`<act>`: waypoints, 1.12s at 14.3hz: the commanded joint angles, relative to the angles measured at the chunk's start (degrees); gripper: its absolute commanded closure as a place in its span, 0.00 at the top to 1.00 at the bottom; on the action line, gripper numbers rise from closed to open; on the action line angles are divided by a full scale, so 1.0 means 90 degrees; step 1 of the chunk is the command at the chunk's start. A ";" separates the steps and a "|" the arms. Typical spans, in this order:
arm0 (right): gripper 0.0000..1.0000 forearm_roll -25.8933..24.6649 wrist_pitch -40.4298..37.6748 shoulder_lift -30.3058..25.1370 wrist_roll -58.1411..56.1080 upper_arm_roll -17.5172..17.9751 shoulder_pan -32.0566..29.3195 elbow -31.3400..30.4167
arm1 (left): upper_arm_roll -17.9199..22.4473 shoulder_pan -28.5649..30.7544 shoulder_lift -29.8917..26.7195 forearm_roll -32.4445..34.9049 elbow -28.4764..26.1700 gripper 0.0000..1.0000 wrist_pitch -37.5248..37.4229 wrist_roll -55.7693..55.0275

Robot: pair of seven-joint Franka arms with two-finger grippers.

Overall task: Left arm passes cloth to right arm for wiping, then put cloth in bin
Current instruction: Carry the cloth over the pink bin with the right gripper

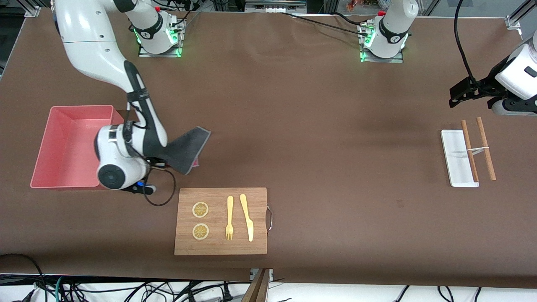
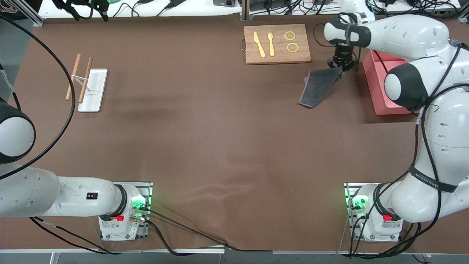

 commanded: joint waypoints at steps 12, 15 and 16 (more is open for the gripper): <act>0.00 -0.0533 -0.2555 -0.1996 -0.1826 0.0001 -0.0780 0.1286 | 0.0025 0.0014 0.0083 -0.0094 0.0203 1.00 -0.0165 0.0132; 0.00 -0.1129 -0.2761 -0.2299 -0.2919 -0.0028 -0.1219 0.1276 | 0.0035 0.0004 0.0083 -0.0094 0.0203 1.00 -0.0175 0.0132; 0.00 -0.1189 -0.2781 -0.2348 -0.3174 -0.0048 -0.1404 0.1257 | 0.0035 0.0014 0.0083 -0.0094 0.0203 1.00 -0.0175 0.0132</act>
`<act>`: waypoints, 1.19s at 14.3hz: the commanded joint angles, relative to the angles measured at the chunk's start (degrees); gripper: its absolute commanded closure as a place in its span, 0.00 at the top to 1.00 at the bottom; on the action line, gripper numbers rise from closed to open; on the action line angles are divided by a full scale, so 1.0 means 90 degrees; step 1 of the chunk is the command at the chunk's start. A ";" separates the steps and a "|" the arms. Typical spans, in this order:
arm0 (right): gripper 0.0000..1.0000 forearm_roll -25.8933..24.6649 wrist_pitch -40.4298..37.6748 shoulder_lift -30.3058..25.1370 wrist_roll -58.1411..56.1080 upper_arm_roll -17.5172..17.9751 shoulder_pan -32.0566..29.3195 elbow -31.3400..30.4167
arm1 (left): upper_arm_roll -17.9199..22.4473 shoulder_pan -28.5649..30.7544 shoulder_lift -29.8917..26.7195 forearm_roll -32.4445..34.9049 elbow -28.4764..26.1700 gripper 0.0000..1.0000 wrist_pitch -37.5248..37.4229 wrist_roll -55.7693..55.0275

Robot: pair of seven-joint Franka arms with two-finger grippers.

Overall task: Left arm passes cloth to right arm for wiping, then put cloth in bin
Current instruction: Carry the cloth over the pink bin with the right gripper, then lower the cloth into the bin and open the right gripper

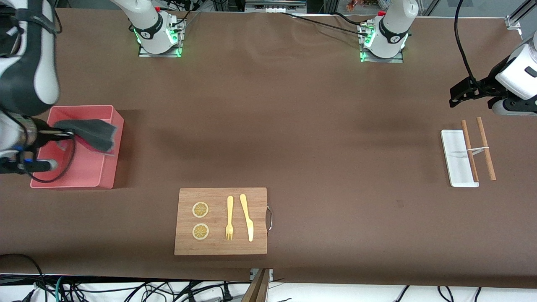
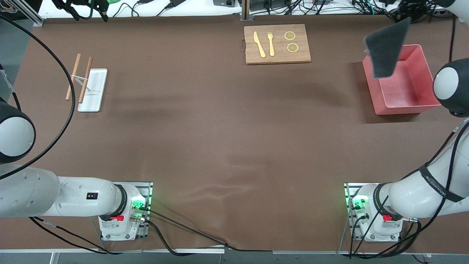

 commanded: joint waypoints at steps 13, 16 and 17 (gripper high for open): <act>0.00 -0.0317 0.2373 -0.0086 -0.0993 -0.0135 -0.1128 -0.2668 | 0.0029 0.0012 0.0080 -0.0094 0.0197 1.00 -0.0163 0.0141; 0.00 -0.0317 0.3320 0.0119 -0.1003 -0.0135 -0.1206 -0.3147 | 0.0029 0.0012 0.0080 -0.0094 0.0197 1.00 -0.0163 0.0142; 0.00 -0.0298 0.3516 0.0178 -0.1003 -0.0135 -0.1206 -0.3254 | 0.0029 0.0012 0.0080 -0.0094 0.0206 1.00 -0.0163 0.0142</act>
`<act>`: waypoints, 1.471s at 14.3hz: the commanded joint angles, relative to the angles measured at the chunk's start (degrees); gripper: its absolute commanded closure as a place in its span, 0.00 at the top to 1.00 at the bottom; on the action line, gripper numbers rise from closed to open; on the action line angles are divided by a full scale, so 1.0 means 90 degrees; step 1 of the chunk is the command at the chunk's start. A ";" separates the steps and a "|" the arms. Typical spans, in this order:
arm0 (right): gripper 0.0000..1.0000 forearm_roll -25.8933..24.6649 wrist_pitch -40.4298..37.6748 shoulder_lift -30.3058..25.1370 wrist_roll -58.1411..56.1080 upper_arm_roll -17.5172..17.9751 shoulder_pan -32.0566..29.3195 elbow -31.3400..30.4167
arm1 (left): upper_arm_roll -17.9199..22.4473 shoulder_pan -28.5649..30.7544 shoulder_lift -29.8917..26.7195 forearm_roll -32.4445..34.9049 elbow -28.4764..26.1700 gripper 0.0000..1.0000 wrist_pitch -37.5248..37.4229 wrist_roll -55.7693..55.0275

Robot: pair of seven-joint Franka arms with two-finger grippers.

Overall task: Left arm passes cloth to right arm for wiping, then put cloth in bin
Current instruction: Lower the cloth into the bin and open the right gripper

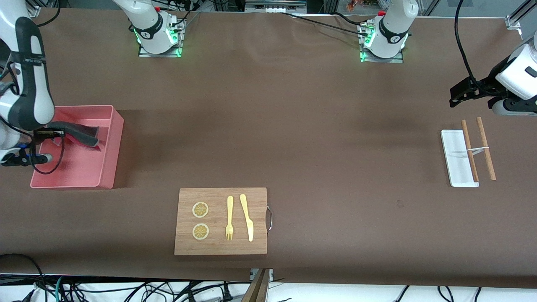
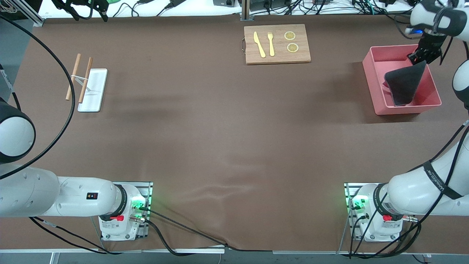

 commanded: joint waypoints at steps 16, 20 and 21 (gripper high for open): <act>1.00 0.0214 0.0407 -0.0608 -0.0052 0.0154 -0.0042 -0.0044 | 0.0026 0.0011 0.0080 -0.0094 0.0206 1.00 -0.0158 0.0151; 1.00 0.0234 -0.0833 -0.1311 -0.0013 0.0729 -0.0042 0.0366 | 0.0026 0.0001 0.0080 -0.0094 0.0196 1.00 -0.0158 0.0151; 1.00 0.0234 -0.1146 -0.1526 -0.0003 0.0905 -0.0042 0.0483 | 0.0026 0.0001 0.0080 -0.0104 0.0196 1.00 -0.0158 0.0151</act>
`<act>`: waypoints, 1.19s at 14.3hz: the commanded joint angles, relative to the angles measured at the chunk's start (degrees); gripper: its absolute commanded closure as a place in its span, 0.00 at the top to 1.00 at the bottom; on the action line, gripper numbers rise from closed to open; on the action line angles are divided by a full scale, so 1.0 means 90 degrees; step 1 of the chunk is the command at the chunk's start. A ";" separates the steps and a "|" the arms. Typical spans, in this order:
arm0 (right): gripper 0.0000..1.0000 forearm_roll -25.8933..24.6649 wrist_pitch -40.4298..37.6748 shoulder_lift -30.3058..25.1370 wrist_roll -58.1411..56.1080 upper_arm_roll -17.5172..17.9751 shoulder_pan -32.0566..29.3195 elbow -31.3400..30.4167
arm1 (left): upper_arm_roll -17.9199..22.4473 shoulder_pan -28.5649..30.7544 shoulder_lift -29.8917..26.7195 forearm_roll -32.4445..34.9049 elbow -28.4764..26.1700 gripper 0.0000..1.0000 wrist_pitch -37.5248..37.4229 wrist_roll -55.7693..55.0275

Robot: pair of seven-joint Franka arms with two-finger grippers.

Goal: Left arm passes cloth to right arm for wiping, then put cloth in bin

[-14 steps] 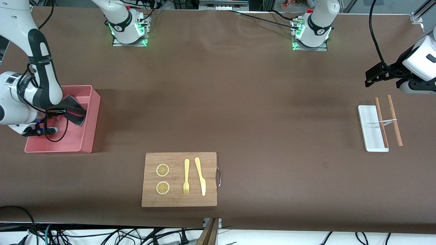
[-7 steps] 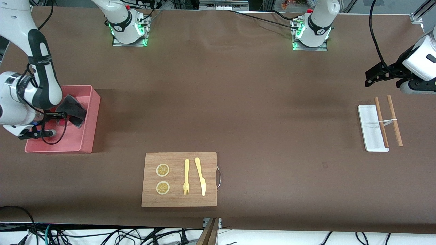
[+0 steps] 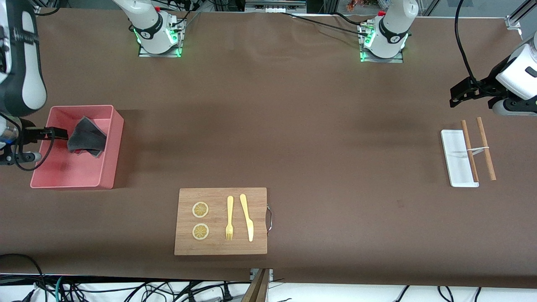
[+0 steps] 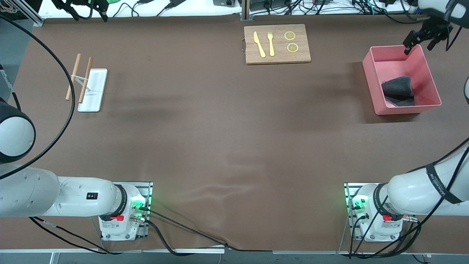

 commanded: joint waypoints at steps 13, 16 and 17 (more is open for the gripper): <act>1.00 0.0669 -0.2682 -0.1346 0.1217 0.1143 -0.0064 0.1198 | 0.0023 0.0001 0.0080 -0.0104 0.0206 1.00 -0.0157 0.0151; 1.00 0.0669 -0.2585 -0.1189 0.1197 0.0927 -0.0171 0.1413 | 0.0023 0.0001 0.0080 -0.0104 0.0206 1.00 -0.0157 0.0151; 1.00 0.0689 -0.2507 -0.1218 0.1188 0.0888 -0.0200 0.1413 | 0.0023 0.0001 0.0080 -0.0104 0.0206 1.00 -0.0157 0.0151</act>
